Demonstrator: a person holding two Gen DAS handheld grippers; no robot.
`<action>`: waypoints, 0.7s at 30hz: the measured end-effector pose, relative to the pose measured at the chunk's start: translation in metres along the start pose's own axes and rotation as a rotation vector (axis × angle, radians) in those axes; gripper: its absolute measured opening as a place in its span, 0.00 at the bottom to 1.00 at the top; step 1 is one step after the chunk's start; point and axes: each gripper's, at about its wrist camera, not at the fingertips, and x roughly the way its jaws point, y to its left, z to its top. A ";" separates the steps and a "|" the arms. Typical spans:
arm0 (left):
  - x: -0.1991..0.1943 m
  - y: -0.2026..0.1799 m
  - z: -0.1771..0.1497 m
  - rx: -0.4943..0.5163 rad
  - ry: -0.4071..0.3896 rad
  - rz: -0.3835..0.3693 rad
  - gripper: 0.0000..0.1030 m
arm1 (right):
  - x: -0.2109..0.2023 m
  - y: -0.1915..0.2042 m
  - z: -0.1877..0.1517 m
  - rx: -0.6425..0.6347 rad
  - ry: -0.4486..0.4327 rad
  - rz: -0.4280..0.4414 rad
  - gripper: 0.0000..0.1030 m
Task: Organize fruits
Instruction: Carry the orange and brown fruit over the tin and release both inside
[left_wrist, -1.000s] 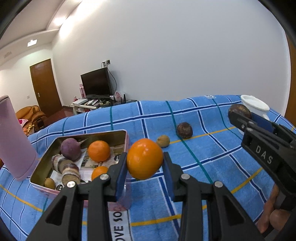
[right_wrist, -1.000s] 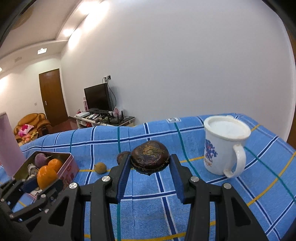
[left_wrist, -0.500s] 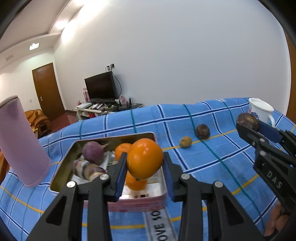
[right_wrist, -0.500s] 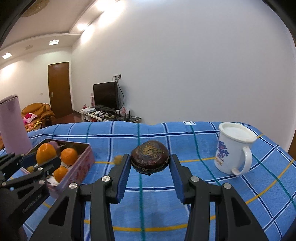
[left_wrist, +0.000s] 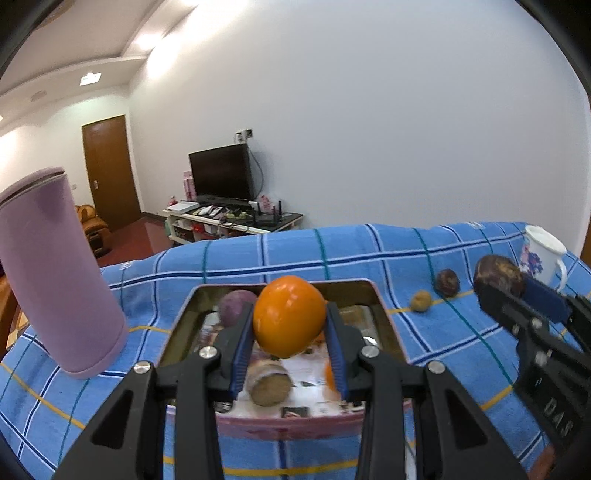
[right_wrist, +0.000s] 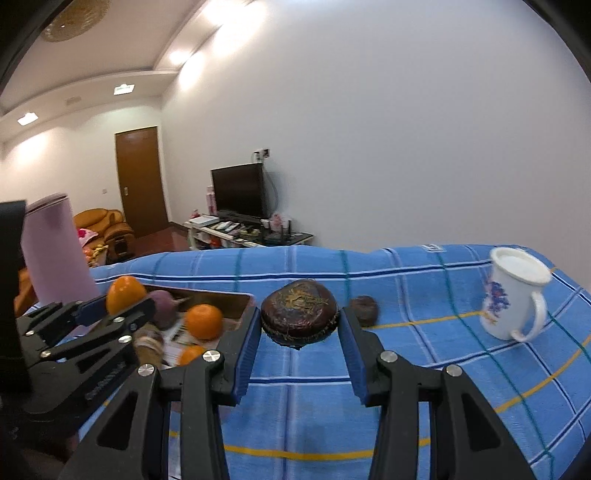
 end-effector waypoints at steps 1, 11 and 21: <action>0.001 0.005 0.001 -0.008 0.000 0.005 0.37 | 0.002 0.006 0.000 -0.007 -0.001 0.007 0.44; 0.011 0.060 0.009 -0.105 0.012 0.082 0.37 | 0.016 0.047 0.008 -0.022 -0.016 0.074 0.44; 0.027 0.076 0.004 -0.105 0.044 0.142 0.37 | 0.049 0.075 0.013 0.010 0.033 0.123 0.44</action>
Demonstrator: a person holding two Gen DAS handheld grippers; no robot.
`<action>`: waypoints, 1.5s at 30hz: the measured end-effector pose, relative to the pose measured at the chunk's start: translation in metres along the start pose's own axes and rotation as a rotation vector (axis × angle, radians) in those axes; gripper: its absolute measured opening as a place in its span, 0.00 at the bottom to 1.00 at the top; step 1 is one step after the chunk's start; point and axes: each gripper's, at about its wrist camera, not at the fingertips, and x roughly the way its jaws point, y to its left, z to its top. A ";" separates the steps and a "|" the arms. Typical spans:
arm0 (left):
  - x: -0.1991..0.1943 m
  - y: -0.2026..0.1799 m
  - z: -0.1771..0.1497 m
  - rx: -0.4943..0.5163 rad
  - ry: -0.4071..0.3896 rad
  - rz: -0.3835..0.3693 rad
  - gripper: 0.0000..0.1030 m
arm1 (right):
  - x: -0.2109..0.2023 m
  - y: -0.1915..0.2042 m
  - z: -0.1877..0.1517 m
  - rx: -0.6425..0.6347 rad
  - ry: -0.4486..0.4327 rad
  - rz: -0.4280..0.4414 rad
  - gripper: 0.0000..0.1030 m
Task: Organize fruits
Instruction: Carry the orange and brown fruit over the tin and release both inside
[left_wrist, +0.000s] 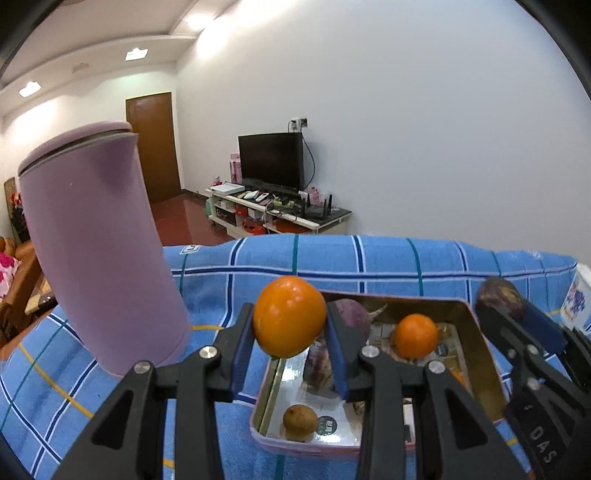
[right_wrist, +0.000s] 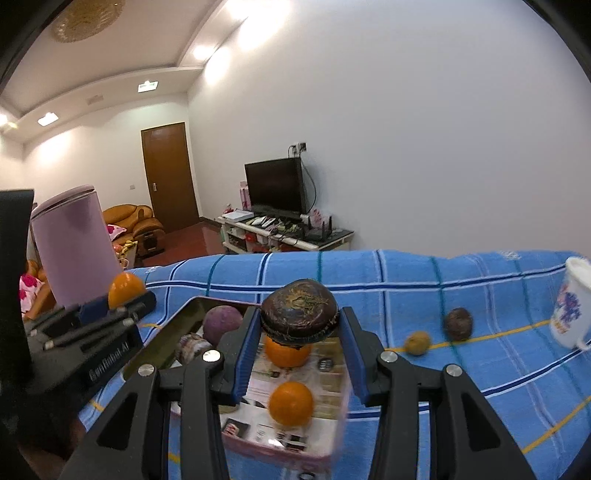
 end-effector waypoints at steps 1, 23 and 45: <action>0.003 -0.003 -0.001 0.011 0.005 0.004 0.37 | 0.005 0.002 0.000 0.001 0.011 0.004 0.44; 0.031 -0.018 -0.013 0.093 0.119 0.039 0.37 | 0.043 0.008 -0.013 -0.027 0.152 0.046 0.44; 0.008 -0.034 -0.013 0.165 0.002 0.100 0.84 | 0.018 -0.015 -0.009 0.057 0.032 0.064 0.64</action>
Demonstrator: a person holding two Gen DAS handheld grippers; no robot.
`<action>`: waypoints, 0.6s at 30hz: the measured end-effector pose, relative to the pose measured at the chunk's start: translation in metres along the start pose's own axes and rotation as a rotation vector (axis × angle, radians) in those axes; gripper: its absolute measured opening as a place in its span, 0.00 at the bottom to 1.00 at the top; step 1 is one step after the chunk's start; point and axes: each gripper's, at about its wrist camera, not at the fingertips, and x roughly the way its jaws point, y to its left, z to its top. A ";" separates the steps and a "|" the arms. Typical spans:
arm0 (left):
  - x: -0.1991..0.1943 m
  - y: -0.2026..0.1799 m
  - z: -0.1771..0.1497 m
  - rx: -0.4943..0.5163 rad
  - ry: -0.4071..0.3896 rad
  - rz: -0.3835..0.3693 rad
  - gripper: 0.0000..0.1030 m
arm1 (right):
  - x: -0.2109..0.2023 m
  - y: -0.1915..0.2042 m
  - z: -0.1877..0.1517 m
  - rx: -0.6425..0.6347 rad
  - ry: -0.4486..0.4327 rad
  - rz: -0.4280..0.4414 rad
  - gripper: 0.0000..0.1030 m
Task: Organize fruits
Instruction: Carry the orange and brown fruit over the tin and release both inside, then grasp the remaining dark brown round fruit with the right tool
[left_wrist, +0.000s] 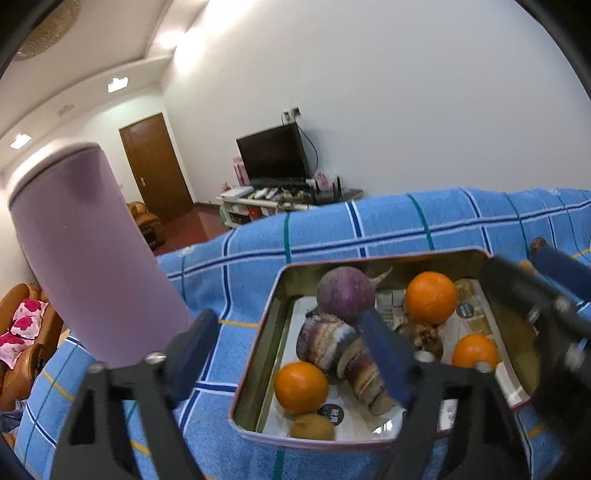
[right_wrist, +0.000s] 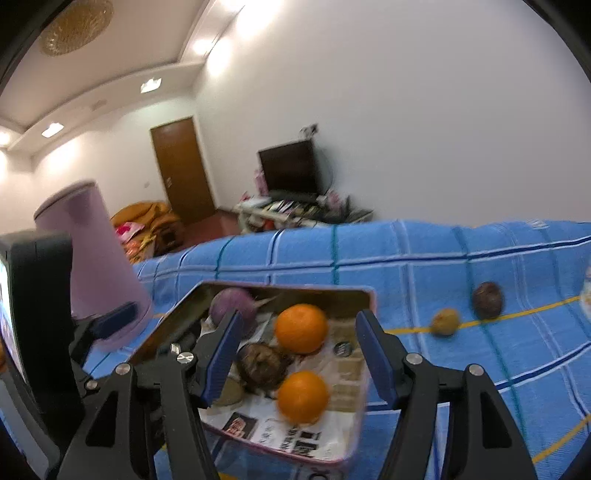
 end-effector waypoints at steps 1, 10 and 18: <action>-0.003 0.001 0.001 -0.008 -0.013 -0.011 0.87 | -0.005 -0.003 0.001 0.010 -0.027 -0.019 0.64; -0.015 -0.002 0.000 -0.036 -0.055 -0.028 1.00 | -0.018 -0.022 0.004 0.069 -0.117 -0.123 0.66; -0.015 -0.007 -0.002 -0.031 -0.053 -0.039 1.00 | -0.023 -0.018 0.002 0.004 -0.130 -0.181 0.66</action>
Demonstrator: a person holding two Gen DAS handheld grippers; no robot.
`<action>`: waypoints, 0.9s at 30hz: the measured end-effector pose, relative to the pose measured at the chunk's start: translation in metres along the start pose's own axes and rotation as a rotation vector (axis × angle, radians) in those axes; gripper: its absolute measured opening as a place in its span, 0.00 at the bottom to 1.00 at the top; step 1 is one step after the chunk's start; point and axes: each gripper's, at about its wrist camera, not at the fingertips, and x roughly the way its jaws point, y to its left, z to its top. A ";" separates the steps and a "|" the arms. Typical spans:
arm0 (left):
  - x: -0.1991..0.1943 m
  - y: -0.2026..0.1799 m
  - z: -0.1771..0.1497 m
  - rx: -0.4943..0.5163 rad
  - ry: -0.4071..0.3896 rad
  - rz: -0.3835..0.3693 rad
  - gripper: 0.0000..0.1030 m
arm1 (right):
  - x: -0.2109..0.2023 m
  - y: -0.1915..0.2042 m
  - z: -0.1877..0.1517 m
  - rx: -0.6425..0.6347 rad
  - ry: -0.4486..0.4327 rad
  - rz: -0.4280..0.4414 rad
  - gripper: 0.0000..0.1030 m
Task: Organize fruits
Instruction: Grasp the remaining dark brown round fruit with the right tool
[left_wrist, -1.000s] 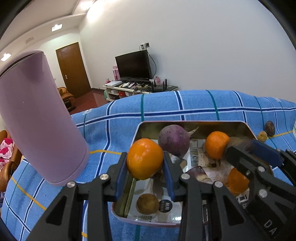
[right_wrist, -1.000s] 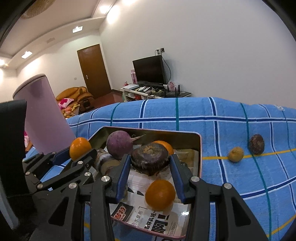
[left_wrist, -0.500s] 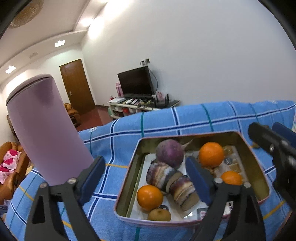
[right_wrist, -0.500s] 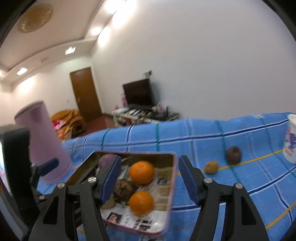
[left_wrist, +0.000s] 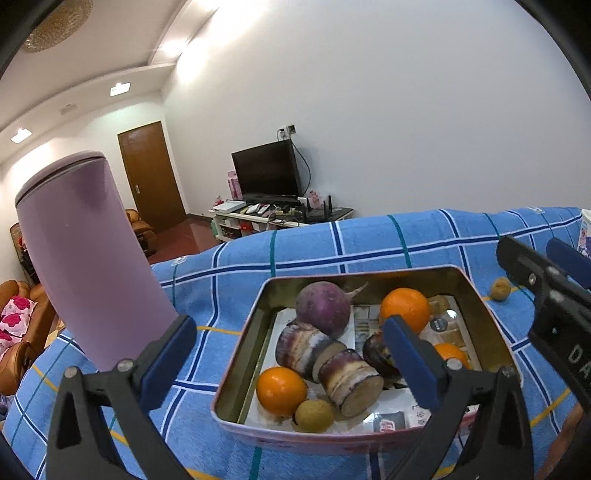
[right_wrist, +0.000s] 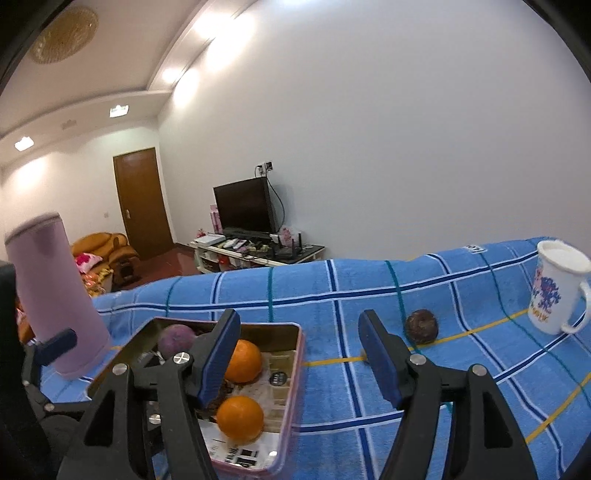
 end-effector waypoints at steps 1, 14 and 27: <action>0.000 -0.001 0.000 0.001 0.000 -0.001 1.00 | 0.001 -0.001 0.000 -0.005 0.008 -0.006 0.66; -0.010 -0.006 -0.005 -0.032 -0.010 -0.044 1.00 | -0.014 -0.032 0.003 -0.083 -0.020 -0.115 0.66; -0.020 -0.025 -0.009 -0.058 0.028 -0.144 1.00 | -0.029 -0.094 0.006 -0.102 0.007 -0.198 0.66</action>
